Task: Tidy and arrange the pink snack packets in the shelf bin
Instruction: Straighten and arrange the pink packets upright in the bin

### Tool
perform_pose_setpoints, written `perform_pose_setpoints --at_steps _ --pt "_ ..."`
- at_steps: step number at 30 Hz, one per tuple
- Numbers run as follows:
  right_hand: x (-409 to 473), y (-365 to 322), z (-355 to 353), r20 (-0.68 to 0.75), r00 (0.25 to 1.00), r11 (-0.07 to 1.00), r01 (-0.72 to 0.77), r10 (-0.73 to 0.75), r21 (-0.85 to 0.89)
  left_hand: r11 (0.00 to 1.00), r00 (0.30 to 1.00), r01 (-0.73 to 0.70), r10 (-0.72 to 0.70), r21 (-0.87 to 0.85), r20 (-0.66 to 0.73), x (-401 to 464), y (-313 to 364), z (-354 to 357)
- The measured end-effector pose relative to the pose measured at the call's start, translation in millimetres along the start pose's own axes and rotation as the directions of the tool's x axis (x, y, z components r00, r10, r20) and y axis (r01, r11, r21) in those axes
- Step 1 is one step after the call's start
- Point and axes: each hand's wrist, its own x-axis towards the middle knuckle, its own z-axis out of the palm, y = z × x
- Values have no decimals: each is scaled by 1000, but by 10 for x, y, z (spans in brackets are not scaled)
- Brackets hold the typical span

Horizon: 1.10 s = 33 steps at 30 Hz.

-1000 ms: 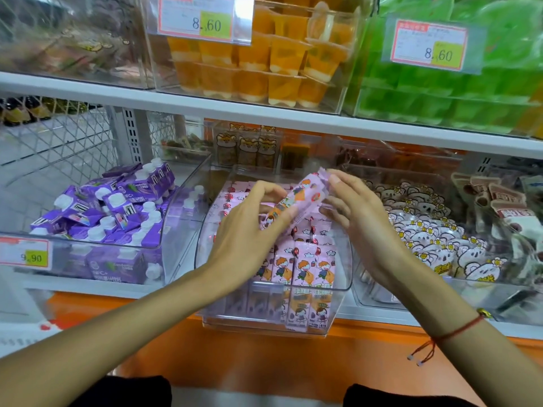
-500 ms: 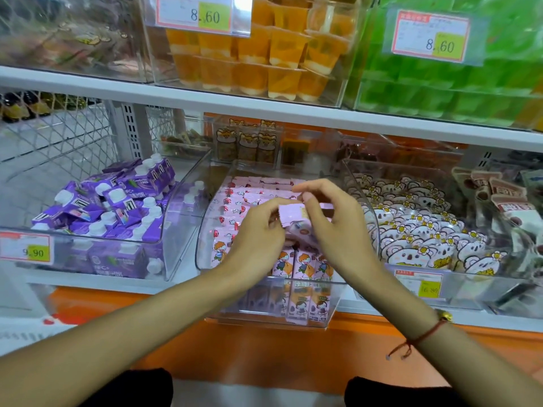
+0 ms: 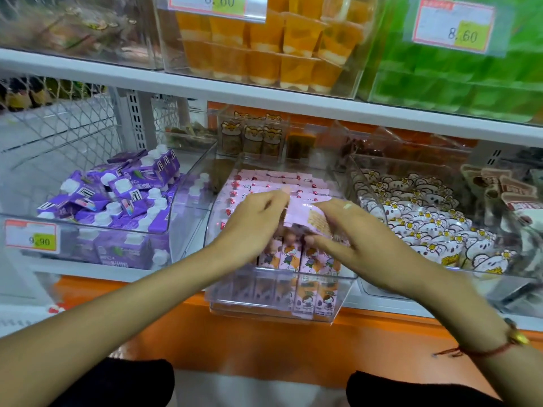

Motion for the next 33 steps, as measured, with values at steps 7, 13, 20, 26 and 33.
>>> perform_pose_setpoints --at_steps 7,13,20,26,33 --pt "10 3 -55 -189 973 969 -92 137 228 962 994 -110 103 -251 -41 -95 121 -40" --pt "-8 -30 -185 -376 907 831 57 189 554 862 988 3 -80 -508 -129 -33 186 -127" --pt "8 -78 -214 -320 863 542 65 392 838 882 983 56 -131 -467 -130 -43 231 -97" --pt "21 -38 -183 -283 836 466 37 470 884 893 987 58 -118 -446 -109 -57 218 -100" --pt "47 31 -103 -123 847 551 -220 518 805 922 998 -63 66 -382 -4 -63 185 -87"
